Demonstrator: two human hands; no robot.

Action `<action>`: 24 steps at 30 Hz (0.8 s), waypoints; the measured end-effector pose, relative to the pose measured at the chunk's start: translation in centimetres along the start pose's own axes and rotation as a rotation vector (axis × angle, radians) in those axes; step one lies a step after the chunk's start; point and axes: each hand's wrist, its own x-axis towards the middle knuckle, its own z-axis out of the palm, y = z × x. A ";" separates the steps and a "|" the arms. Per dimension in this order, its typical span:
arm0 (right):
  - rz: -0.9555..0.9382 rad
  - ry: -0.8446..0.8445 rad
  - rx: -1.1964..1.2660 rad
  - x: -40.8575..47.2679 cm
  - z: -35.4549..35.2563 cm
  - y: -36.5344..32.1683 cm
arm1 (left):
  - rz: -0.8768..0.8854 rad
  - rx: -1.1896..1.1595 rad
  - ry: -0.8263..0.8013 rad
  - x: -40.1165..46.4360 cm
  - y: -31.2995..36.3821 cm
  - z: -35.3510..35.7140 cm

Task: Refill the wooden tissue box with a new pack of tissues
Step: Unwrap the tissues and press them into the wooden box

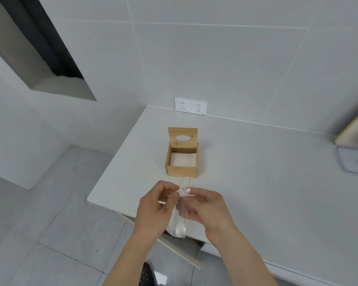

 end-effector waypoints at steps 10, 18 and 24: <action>-0.055 0.201 0.032 2.1 2.0 -2.9 | 0.112 0.032 -0.147 3.6 1.8 -1.0; -0.082 0.240 0.122 4.4 4.8 -5.7 | 0.124 0.030 -0.248 9.3 3.0 -3.8; -0.056 0.254 0.205 6.0 6.0 -7.0 | 0.033 -0.136 -0.387 12.8 3.1 -4.6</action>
